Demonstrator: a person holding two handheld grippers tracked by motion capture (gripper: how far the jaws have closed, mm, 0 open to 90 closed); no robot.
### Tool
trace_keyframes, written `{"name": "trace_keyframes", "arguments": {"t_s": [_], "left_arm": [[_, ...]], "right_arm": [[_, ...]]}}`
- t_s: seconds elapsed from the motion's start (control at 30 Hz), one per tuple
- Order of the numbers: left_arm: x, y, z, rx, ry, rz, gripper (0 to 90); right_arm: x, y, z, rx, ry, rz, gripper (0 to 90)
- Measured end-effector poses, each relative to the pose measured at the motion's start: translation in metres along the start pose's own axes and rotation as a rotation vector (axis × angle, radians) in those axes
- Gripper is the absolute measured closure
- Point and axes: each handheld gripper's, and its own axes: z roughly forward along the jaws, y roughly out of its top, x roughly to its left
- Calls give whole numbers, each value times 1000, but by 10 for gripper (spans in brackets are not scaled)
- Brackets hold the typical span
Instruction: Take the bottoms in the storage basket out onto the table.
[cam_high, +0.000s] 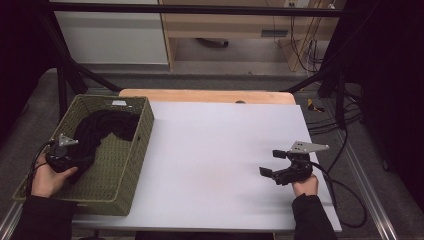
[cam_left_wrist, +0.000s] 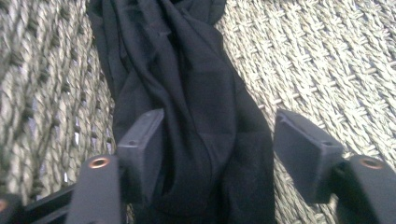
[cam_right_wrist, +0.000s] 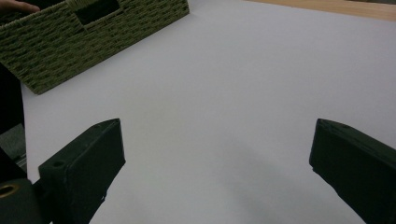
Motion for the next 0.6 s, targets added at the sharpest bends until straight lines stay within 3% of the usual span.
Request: {"name": "trace_keyframes", "arguments": {"t_s": [0.17, 0.33, 0.6], "left_arm": [[0, -3, 2, 25, -12, -41, 422], [0, -4, 1, 32, -13, -22, 514], [-1, -7, -1, 97, -38, -85, 833]], "right_arm": [[0, 0, 0, 5, 0, 2, 39], [-1, -1, 0, 1, 0, 1, 39], [-1, -1, 0, 2, -1, 3, 39]]}}
